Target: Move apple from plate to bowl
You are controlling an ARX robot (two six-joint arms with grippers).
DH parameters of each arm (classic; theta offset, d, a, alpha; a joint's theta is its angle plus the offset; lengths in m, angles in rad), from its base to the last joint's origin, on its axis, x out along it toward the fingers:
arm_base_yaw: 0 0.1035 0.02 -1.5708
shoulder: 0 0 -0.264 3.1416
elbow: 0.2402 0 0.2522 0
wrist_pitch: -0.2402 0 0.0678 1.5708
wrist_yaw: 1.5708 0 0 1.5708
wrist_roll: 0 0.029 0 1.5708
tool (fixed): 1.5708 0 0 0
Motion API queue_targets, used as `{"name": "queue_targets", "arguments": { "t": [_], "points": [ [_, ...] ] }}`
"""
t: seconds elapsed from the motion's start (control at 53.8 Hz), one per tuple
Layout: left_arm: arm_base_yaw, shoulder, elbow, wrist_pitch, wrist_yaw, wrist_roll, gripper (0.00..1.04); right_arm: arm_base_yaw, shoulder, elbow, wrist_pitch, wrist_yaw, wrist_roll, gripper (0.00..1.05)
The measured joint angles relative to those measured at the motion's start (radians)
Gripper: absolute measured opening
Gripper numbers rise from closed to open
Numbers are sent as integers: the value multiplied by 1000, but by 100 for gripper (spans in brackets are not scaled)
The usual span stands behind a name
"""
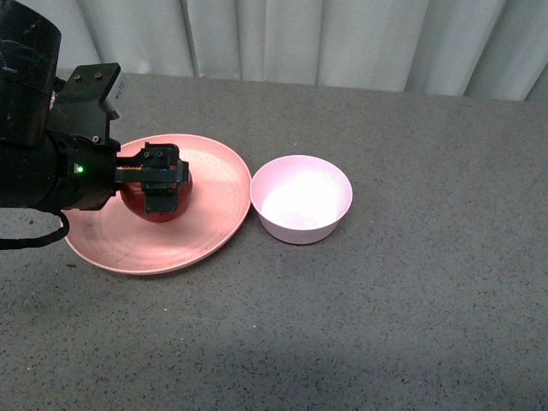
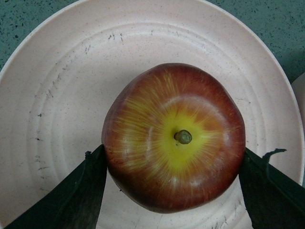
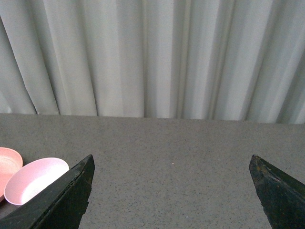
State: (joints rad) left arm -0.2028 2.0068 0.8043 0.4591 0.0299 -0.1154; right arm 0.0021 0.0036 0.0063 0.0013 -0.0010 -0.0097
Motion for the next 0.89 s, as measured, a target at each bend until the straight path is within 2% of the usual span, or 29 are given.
{"name": "queue_targets", "arguments": {
  "t": [0.112,0.316,0.558,0.893],
  "points": [
    [-2,-9,0,0,2,1,69,0,0,0,0,0,0,95],
    [-31,-70,0,-12,8,2,68,0,0,0,0,0,0,95],
    [-208,-138,10,-15,16,16,67,0,0,0,0,0,0,95],
    [-328,-39,122,-12,-45,14,67,0,0,0,0,0,0,95]
  ]
}}
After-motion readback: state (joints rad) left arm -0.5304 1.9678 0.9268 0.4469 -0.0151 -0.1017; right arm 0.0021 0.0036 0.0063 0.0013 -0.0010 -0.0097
